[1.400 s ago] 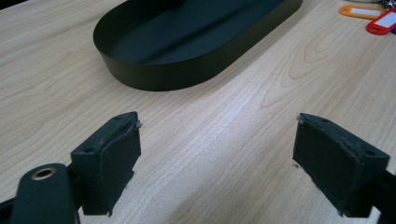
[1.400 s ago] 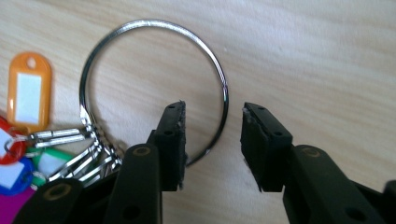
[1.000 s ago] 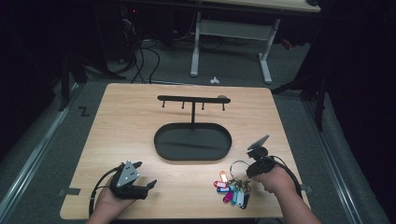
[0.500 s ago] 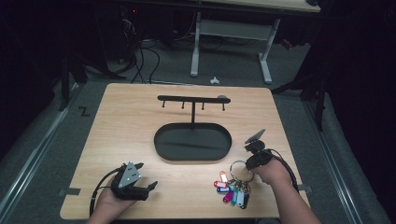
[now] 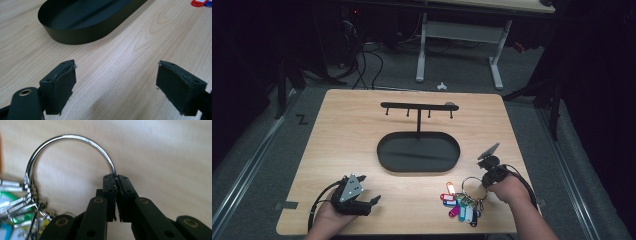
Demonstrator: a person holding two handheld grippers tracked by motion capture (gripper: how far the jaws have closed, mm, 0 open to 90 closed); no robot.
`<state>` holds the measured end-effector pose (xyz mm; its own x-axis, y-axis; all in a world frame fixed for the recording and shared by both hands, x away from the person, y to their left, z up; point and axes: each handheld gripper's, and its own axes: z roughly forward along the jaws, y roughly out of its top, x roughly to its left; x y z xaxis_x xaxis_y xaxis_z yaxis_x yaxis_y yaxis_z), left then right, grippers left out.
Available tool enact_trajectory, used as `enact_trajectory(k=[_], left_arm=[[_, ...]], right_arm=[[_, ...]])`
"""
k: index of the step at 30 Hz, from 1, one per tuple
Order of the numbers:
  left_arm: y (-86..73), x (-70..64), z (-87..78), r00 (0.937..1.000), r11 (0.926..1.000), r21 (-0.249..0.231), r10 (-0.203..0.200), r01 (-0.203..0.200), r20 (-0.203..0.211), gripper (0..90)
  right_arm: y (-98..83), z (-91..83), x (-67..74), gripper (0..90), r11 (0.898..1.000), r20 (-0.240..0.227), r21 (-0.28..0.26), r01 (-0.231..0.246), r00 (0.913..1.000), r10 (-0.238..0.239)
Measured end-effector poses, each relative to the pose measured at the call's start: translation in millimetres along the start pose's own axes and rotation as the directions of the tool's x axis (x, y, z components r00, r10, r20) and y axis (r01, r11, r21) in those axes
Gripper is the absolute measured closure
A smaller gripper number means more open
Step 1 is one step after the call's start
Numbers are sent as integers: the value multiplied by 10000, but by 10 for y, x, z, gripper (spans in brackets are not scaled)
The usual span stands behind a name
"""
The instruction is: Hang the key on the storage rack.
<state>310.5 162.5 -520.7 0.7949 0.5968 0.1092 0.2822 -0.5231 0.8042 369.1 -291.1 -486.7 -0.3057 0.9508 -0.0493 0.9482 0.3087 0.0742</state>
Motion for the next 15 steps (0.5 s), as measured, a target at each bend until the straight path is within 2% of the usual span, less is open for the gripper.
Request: enact_trajectory(k=[2, 3, 6, 9, 11, 13, 15], left_arm=[[5, -11, 10, 10000, 10000, 27, 21, -21, 33, 168], [9, -15, 15, 10000, 10000, 35, 56, -56, 63, 169], [21, -34, 31, 9998, 9999, 61, 144, -144, 116, 170], [27, -45, 50, 9997, 9997, 142, 206, -208, 166, 171], [26, -45, 58, 9996, 9996, 183, 231, -234, 163, 171], [24, -39, 53, 9996, 9993, 227, 285, -286, 82, 172], [19, -32, 32, 9997, 9997, 80, 249, -249, -14, 180]], right_arm=[[-91, -8, -9, 796, 9999, 18, 94, -121, 9999, 121], [-125, -16, -13, 769, 9999, 113, 117, -32, 9999, 31], [-126, -90, 10, 702, 9999, 231, -90, 104, 9997, -102], [3, -151, 86, 627, 9977, 325, -451, 506, 9983, -491], [118, -142, 154, 589, 9955, 252, -468, 819, 9964, -808], [237, -68, 215, 547, 9924, 120, -120, 1228, 9924, -1226], [304, 22, 222, 546, 9908, 291, 345, 1306, 9909, -1316]])
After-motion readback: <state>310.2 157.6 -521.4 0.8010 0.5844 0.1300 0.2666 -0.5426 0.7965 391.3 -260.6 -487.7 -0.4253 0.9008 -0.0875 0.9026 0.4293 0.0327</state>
